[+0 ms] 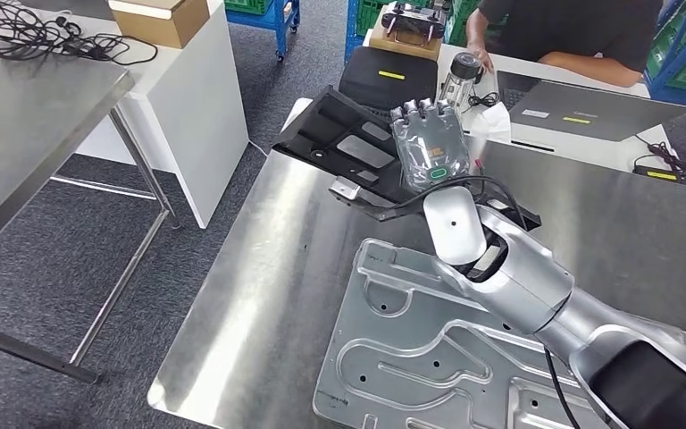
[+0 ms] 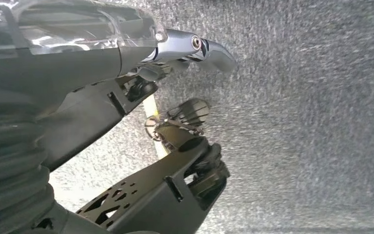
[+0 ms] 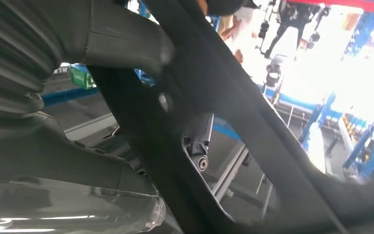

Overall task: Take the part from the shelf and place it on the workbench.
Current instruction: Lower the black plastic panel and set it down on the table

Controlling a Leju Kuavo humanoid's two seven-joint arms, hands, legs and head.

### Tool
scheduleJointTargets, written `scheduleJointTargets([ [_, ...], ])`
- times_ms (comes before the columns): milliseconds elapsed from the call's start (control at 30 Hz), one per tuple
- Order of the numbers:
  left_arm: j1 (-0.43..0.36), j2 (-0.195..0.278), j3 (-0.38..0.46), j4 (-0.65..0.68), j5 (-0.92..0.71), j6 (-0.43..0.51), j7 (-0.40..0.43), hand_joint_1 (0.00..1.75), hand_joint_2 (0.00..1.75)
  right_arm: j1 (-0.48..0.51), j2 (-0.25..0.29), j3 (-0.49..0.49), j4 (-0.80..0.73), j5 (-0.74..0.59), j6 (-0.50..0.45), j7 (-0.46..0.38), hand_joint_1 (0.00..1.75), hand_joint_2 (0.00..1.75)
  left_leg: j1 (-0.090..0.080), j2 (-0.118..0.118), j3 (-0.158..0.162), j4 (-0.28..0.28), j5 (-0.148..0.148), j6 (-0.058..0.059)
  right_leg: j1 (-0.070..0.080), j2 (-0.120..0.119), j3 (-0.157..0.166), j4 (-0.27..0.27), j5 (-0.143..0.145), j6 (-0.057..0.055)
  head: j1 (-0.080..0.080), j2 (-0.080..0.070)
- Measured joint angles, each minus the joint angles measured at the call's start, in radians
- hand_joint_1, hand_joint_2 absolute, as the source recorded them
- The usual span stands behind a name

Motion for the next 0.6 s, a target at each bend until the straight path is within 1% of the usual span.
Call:
scheduleJointTargets([
  [33,0.002,-0.001,0.0,0.0,-0.002,-0.001,0.0,0.0,1.75,0.001,-0.002,0.0,-0.001,0.0,0.004,0.001,1.75,1.75,-0.002,0.001,0.0,0.0,0.001,0.0,0.002,0.001,0.028,-0.032,0.02,-0.006,0.003,0.0],
  [67,0.003,-0.003,-0.001,0.0,-0.003,-0.002,0.0,0.0,1.75,0.001,-0.004,-0.001,-0.002,0.001,0.006,0.001,1.75,1.75,-0.004,0.001,0.0,0.0,0.001,0.0,0.006,0.003,0.064,-0.087,0.044,-0.015,0.006,0.0],
  [100,0.003,-0.006,-0.001,0.0,-0.003,-0.004,0.0,0.0,1.75,-0.002,-0.007,-0.002,-0.004,0.001,0.008,0.001,1.75,1.75,-0.005,0.002,-0.001,-0.002,0.002,-0.002,0.01,0.006,0.099,-0.141,0.059,-0.026,0.006,0.0],
  [133,0.003,-0.009,-0.001,0.0,-0.003,-0.006,-0.001,0.0,1.75,-0.005,-0.011,-0.004,-0.007,0.001,0.011,0.001,1.75,1.75,-0.003,0.003,-0.003,-0.004,0.004,-0.006,0.016,0.009,0.125,-0.187,0.067,-0.034,0.004,0.0],
  [167,0.003,-0.013,-0.001,0.0,-0.003,-0.01,-0.002,0.0,1.75,-0.009,-0.014,-0.006,-0.009,0.001,0.013,0.001,1.75,1.75,0.0,0.004,-0.005,-0.007,0.009,-0.013,0.022,0.012,0.14,-0.216,0.068,-0.041,0.002,0.0],
  [200,0.003,-0.016,-0.001,0.0,-0.003,-0.015,-0.002,0.0,1.75,-0.013,-0.018,-0.007,-0.011,0.001,0.016,0.001,1.75,1.75,0.005,0.005,-0.008,-0.012,0.014,-0.021,0.027,0.013,0.144,-0.226,0.068,-0.045,0.002,0.0],
  [233,0.004,-0.019,-0.001,0.0,-0.003,-0.021,-0.002,0.0,1.75,-0.017,-0.021,-0.008,-0.013,0.001,0.018,0.001,1.75,1.75,0.009,0.005,-0.007,-0.019,0.02,-0.031,0.031,0.013,0.146,-0.238,0.075,-0.049,0.006,0.0],
  [267,0.004,-0.021,-0.001,0.0,-0.002,-0.027,-0.002,0.0,1.75,-0.019,-0.023,-0.009,-0.015,0.001,0.02,0.0,1.75,1.75,0.011,0.005,-0.006,-0.024,0.019,-0.037,0.031,0.011,0.152,-0.256,0.082,-0.052,0.011,0.0],
  [300,0.004,-0.022,-0.002,0.0,-0.001,-0.031,-0.002,0.0,1.75,-0.022,-0.025,-0.009,-0.018,0.001,0.022,0.0,1.75,1.75,0.009,0.003,-0.007,-0.022,0.011,-0.042,0.03,0.008,0.161,-0.276,0.091,-0.057,0.013,0.0],
  [333,0.003,-0.021,-0.002,0.0,0.0,-0.033,-0.002,0.0,1.75,-0.025,-0.025,-0.008,-0.021,0.001,0.023,-0.001,1.75,1.75,0.007,0.0,-0.015,-0.004,-0.007,-0.044,0.028,0.004,0.169,-0.296,0.099,-0.062,0.009,0.0],
  [367,0.002,-0.02,-0.001,0.0,0.001,-0.035,-0.001,0.0,1.75,-0.027,-0.025,-0.008,-0.023,0.0,0.024,-0.002,1.75,1.75,0.004,-0.003,-0.033,0.036,-0.036,-0.046,0.025,0.0,0.176,-0.311,0.103,-0.064,0.002,0.0],
  [433,0.004,-0.015,-0.001,0.001,0.003,-0.037,-0.001,0.0,1.75,-0.028,-0.025,-0.005,-0.023,0.0,0.027,-0.004,1.75,1.75,0.002,-0.008,-0.081,0.148,-0.092,-0.05,0.026,-0.002,0.174,-0.311,0.107,-0.066,-0.017,0.0],
  [467,0.006,-0.013,-0.001,0.001,0.004,-0.037,-0.001,0.0,1.75,-0.025,-0.025,-0.003,-0.023,0.0,0.028,-0.005,1.75,1.75,0.002,-0.008,-0.098,0.189,-0.102,-0.053,0.027,-0.003,0.17,-0.307,0.107,-0.066,-0.023,0.0],
  [500,0.007,-0.011,-0.002,0.002,0.004,-0.038,0.0,0.0,1.75,-0.023,-0.025,-0.001,-0.022,-0.001,0.029,-0.006,1.75,1.75,0.002,-0.007,-0.1,0.198,-0.094,-0.054,0.027,-0.003,0.164,-0.301,0.106,-0.066,-0.027,0.0],
  [533,0.008,-0.008,-0.002,0.003,0.004,-0.038,0.0,0.0,1.75,-0.022,-0.025,0.001,-0.022,-0.001,0.029,-0.006,1.75,1.75,0.002,-0.006,-0.085,0.174,-0.07,-0.055,0.027,-0.003,0.158,-0.293,0.106,-0.065,-0.032,0.0],
  [567,0.008,-0.006,-0.002,0.004,0.004,-0.038,0.0,0.0,1.75,-0.022,-0.025,0.001,-0.023,-0.001,0.029,-0.006,1.75,1.75,0.002,-0.005,-0.053,0.116,-0.038,-0.054,0.026,-0.003,0.151,-0.284,0.105,-0.064,-0.037,0.0],
  [600,0.007,-0.005,-0.002,0.004,0.004,-0.038,0.0,0.0,1.75,-0.022,-0.025,0.001,-0.023,-0.001,0.029,-0.006,1.75,1.75,0.002,-0.004,-0.02,0.055,-0.017,-0.05,0.026,-0.003,0.143,-0.274,0.104,-0.06,-0.041,0.0],
])
